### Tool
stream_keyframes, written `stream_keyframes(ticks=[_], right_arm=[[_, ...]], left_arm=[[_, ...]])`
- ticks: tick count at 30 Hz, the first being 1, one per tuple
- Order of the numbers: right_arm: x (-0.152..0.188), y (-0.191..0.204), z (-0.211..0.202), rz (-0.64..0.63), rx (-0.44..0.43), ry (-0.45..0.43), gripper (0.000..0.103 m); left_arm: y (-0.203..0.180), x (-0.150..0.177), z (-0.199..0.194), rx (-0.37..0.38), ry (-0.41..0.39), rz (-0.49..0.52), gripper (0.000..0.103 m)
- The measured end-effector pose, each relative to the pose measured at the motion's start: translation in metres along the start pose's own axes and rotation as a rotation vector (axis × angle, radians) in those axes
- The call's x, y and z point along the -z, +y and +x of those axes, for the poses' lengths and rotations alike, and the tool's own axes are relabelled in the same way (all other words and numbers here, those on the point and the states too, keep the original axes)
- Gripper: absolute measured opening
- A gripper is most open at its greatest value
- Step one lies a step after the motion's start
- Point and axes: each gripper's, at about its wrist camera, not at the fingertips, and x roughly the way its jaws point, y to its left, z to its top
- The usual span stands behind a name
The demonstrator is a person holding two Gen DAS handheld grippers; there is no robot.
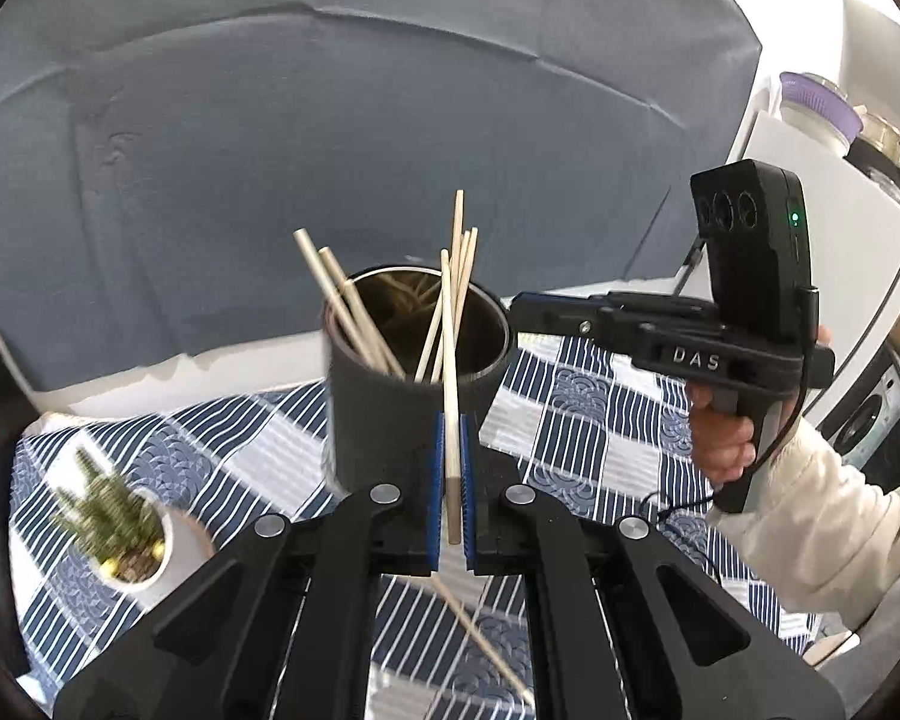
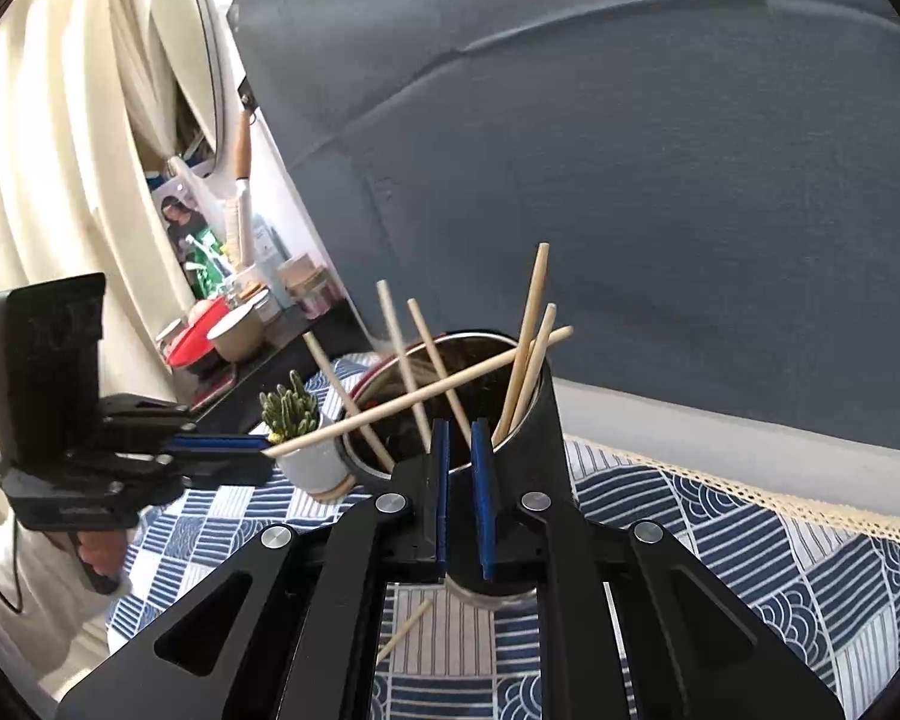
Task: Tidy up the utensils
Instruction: 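Lower the sticks into the cup and open the left gripper while the right gripper releases, then move both open tools down toward the last loose sticks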
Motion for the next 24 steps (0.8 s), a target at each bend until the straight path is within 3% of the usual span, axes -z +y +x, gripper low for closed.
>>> stream_keyframes(ticks=[4, 8, 10, 16, 18, 21, 24], right_arm=[[0.004, 0.007, -0.013, 0.010, -0.001, -0.011, 0.011], [0.010, 0.013, -0.027, 0.012, 0.002, -0.025, 0.021], [0.012, 0.016, -0.033, 0.010, 0.023, -0.027, 0.022], [0.015, 0.018, -0.051, 0.008, 0.076, -0.030, 0.036], [0.016, 0.017, -0.052, 0.014, 0.088, -0.022, 0.039], [0.017, 0.017, -0.052, 0.006, 0.126, -0.005, 0.043], [0.018, 0.020, -0.050, 0.000, 0.127, 0.006, 0.047]], left_arm=[[0.003, -0.004, -0.032, -0.007, -0.030, -0.058, 0.005], [0.005, -0.019, -0.052, -0.007, -0.063, -0.111, 0.005], [0.003, -0.031, -0.054, -0.047, -0.078, -0.098, 0.005], [0.001, -0.053, -0.048, -0.081, -0.126, -0.113, 0.009], [0.003, -0.050, -0.054, -0.089, -0.135, -0.132, 0.037], [0.011, -0.037, -0.058, -0.096, -0.132, -0.180, 0.065], [0.021, -0.015, -0.058, -0.133, -0.101, -0.211, 0.073]])
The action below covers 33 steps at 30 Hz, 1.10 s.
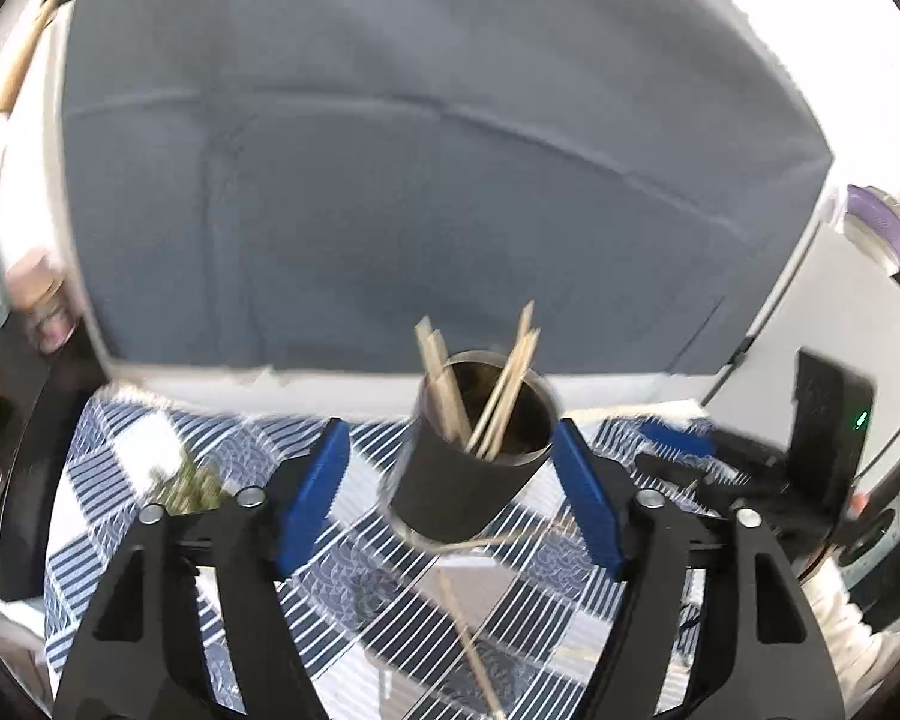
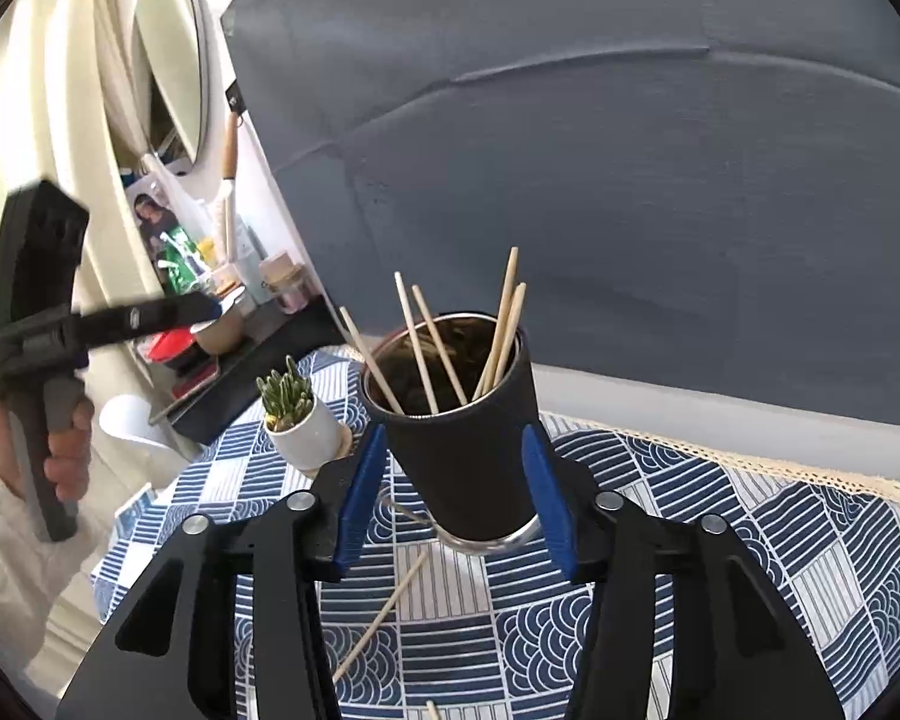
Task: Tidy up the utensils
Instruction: 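Move both open tools down toward the last loose sticks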
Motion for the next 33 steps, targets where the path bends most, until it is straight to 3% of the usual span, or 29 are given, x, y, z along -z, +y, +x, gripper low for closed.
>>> stream_keyframes(ticks=[2, 10, 19, 24, 29, 33], right_arm=[[0.002, 0.002, 0.003, -0.005, 0.005, 0.013, 0.052], [0.031, -0.004, 0.022, 0.024, 0.061, 0.143, 0.063], [0.099, -0.013, 0.036, 0.024, 0.223, 0.365, 0.064], [0.135, -0.028, 0.027, 0.064, 0.287, 0.425, 0.064], [0.155, -0.037, 0.012, 0.107, 0.325, 0.444, 0.064], [0.167, -0.040, 0.002, 0.128, 0.340, 0.450, 0.064]], left_arm=[[0.011, 0.016, 0.003, -0.026, 0.030, -0.019, 0.083], [0.025, 0.079, 0.037, -0.031, 0.217, -0.051, 0.084], [-0.019, 0.128, 0.076, 0.007, 0.383, -0.002, 0.084], [-0.052, 0.145, 0.094, 0.066, 0.425, 0.040, 0.075], [-0.066, 0.158, 0.119, 0.071, 0.482, 0.015, 0.059], [-0.070, 0.161, 0.134, 0.038, 0.505, 0.011, 0.056]])
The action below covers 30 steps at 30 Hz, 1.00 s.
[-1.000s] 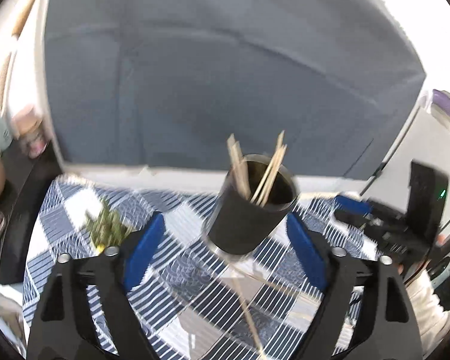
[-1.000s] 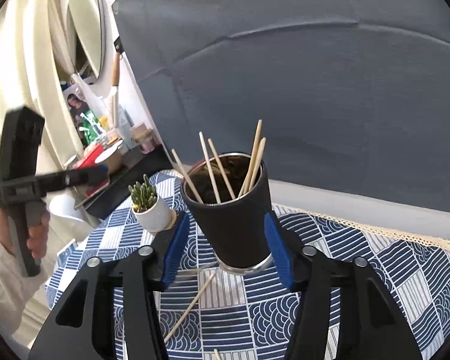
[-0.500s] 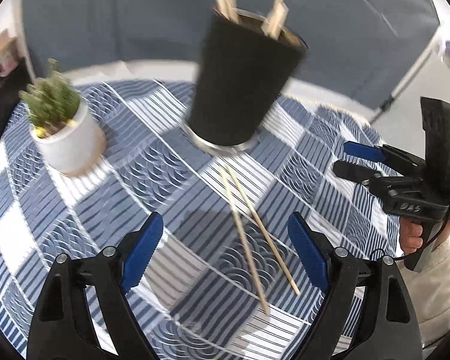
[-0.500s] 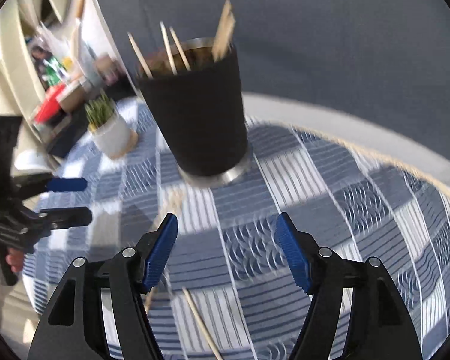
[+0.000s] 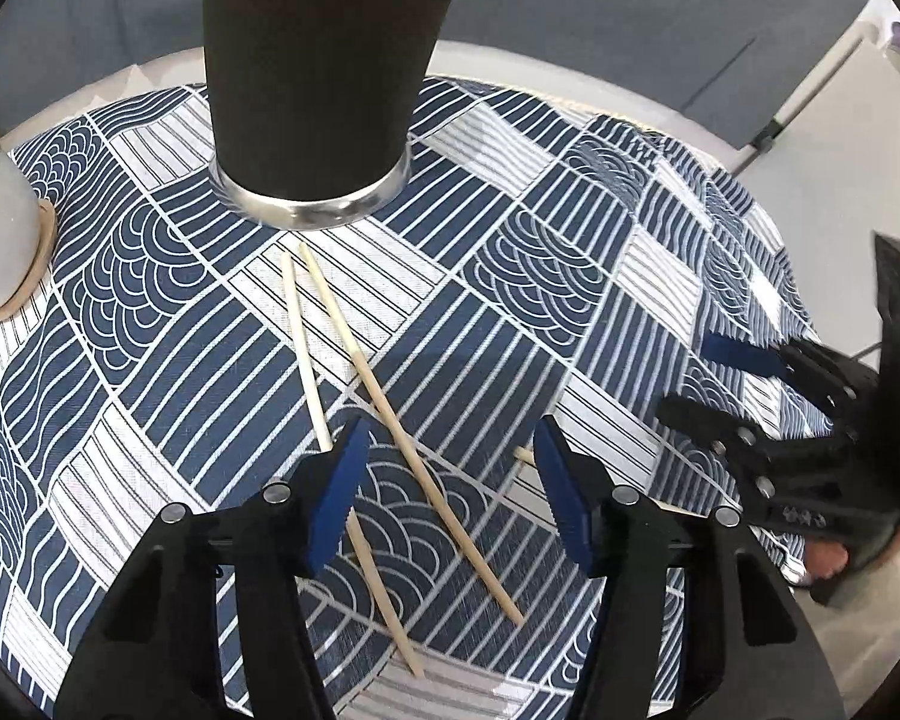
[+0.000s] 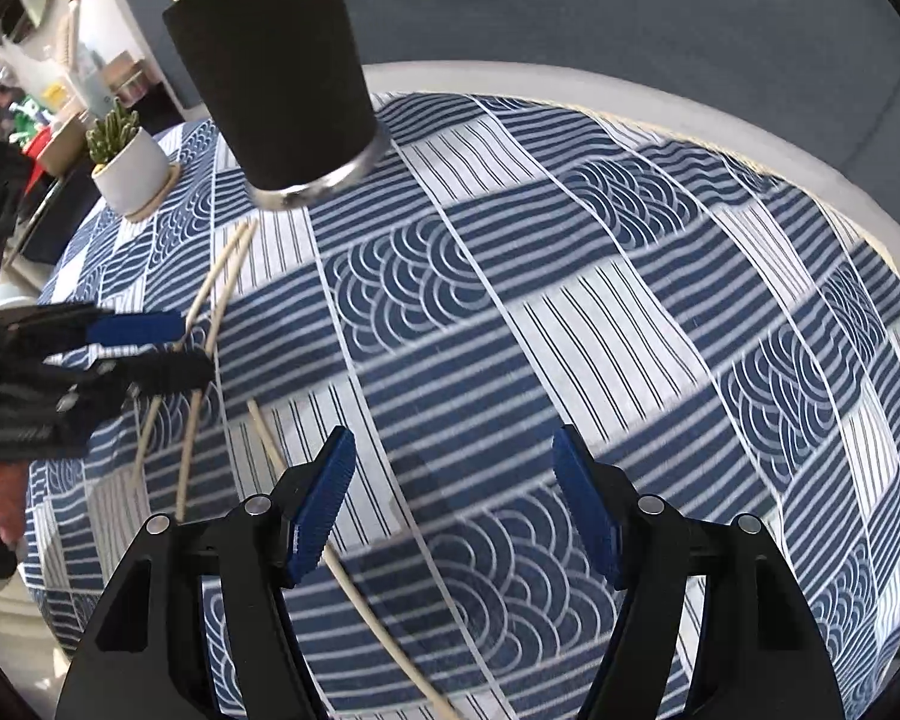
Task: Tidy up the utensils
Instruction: 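Move both open tools down toward the last loose sticks, then close the left gripper on a wooden stick while the right gripper grasps one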
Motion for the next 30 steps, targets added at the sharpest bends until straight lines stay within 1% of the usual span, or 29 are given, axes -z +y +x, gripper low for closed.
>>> stream_keyframes(ticks=[1, 2, 5, 7, 10, 12, 13, 14, 15, 16, 17, 18, 19, 21, 23, 26, 28, 30], right_arm=[[0.002, 0.000, 0.000, 0.002, 0.003, 0.001, 0.064], [0.004, -0.001, -0.001, 0.007, 0.011, -0.002, 0.064], [0.009, -0.004, -0.001, 0.026, 0.034, 0.003, 0.064], [0.011, -0.007, 0.000, 0.041, 0.057, 0.009, 0.064], [0.014, -0.010, 0.002, 0.058, 0.104, 0.032, 0.064], [0.018, -0.011, 0.005, 0.067, 0.132, 0.050, 0.062], [0.019, -0.012, 0.005, 0.068, 0.134, 0.052, 0.058], [0.021, -0.012, 0.004, 0.071, 0.123, 0.048, 0.049], [0.022, -0.012, 0.003, 0.071, 0.116, 0.046, 0.043], [0.023, -0.010, 0.001, 0.064, 0.123, 0.045, 0.030], [0.023, -0.009, 0.000, 0.059, 0.122, 0.048, 0.020], [0.025, -0.008, -0.001, 0.056, 0.124, 0.052, 0.016], [0.027, -0.007, -0.002, 0.053, 0.141, 0.056, 0.014], [0.031, -0.006, -0.006, 0.053, 0.156, 0.053, 0.014], [0.038, -0.006, -0.012, 0.055, 0.156, 0.045, 0.014], [0.048, -0.008, -0.020, 0.056, 0.163, 0.043, 0.014], [0.054, -0.012, -0.024, 0.068, 0.175, 0.040, 0.014], [0.057, -0.018, -0.028, 0.091, 0.168, 0.034, 0.014]], left_arm=[[0.002, -0.001, 0.003, 0.006, 0.010, -0.018, 0.055], [0.005, -0.002, 0.009, 0.004, 0.027, -0.044, 0.049], [0.004, -0.005, 0.011, -0.010, 0.016, -0.056, 0.047], [0.003, -0.008, 0.013, -0.036, 0.010, -0.061, 0.044], [-0.008, -0.013, 0.017, -0.108, 0.033, -0.004, 0.040], [-0.011, -0.013, 0.019, -0.156, 0.034, 0.023, 0.033], [-0.011, -0.013, 0.019, -0.166, 0.032, 0.025, 0.031], [-0.011, -0.013, 0.019, -0.176, 0.029, 0.028, 0.027], [-0.010, -0.012, 0.018, -0.198, 0.029, 0.035, 0.019], [-0.009, -0.011, 0.018, -0.220, 0.028, 0.044, 0.015], [-0.010, -0.011, 0.018, -0.235, 0.026, 0.055, 0.013], [-0.009, -0.011, 0.018, -0.235, 0.024, 0.052, 0.013], [-0.008, -0.011, 0.018, -0.231, 0.022, 0.044, 0.013], [-0.005, -0.010, 0.016, -0.228, 0.018, 0.048, 0.012], [-0.002, -0.009, 0.014, -0.208, 0.014, 0.039, 0.009], [0.011, -0.009, 0.009, -0.157, 0.028, -0.018, 0.005], [0.014, -0.007, 0.005, -0.163, 0.033, -0.016, 0.005], [0.018, -0.004, -0.001, -0.160, 0.036, -0.026, 0.005]])
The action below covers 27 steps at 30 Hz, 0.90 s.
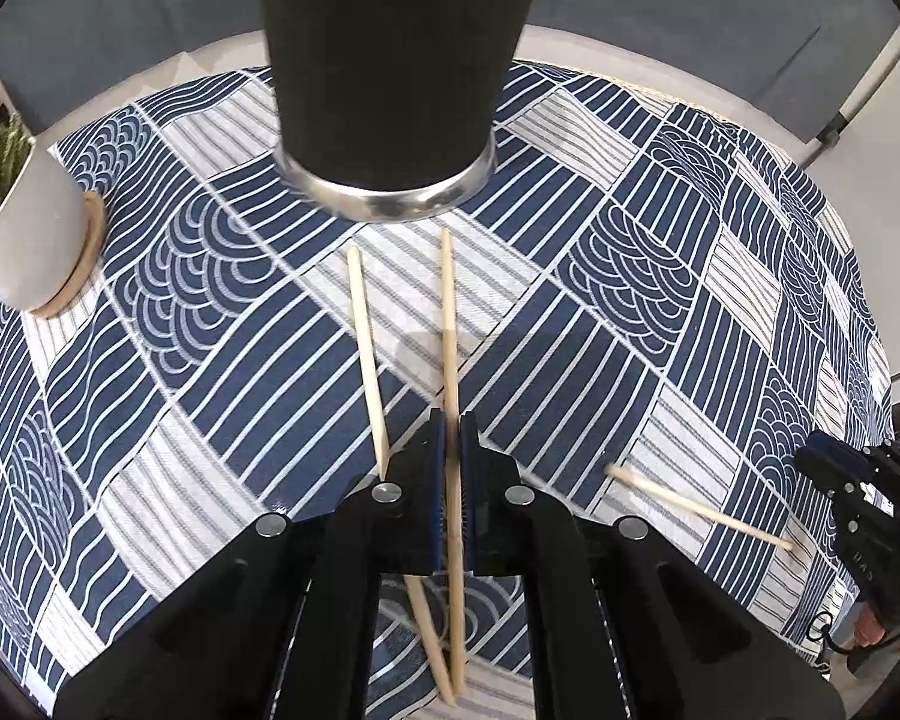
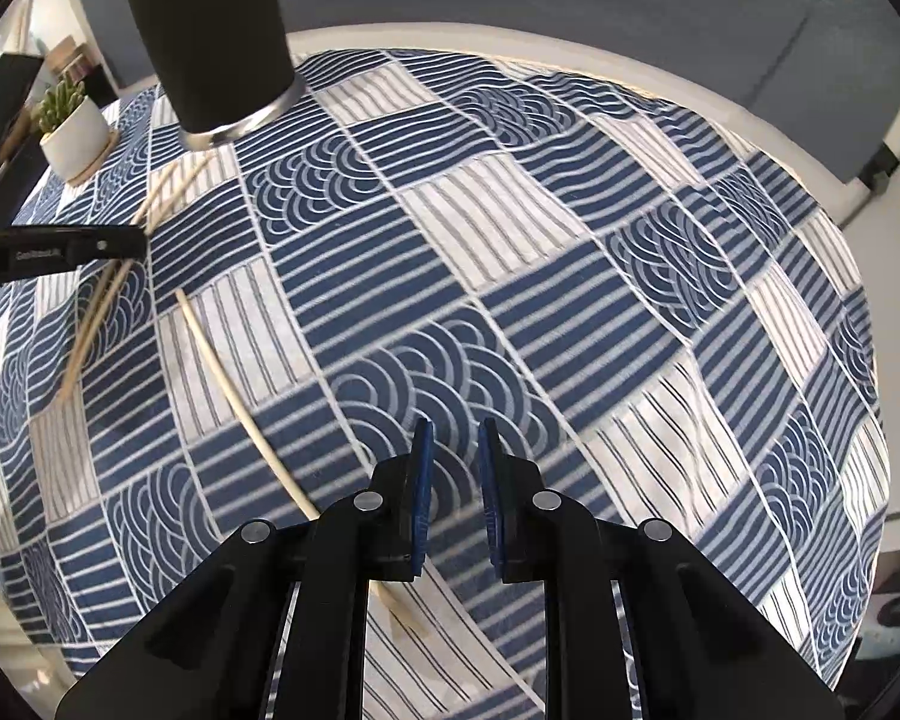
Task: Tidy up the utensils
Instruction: 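Close the left gripper on a wooden stick while the right gripper grasps one, then raise both held sticks above the black cup and drop them in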
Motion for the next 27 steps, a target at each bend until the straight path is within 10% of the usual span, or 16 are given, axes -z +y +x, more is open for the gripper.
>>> stream_keyframes(ticks=[27], right_arm=[[-0.129, 0.039, -0.126, -0.117, -0.314, -0.412, 0.015]], left_arm=[[-0.018, -0.065, -0.205, -0.125, -0.370, 0.027, 0.005]])
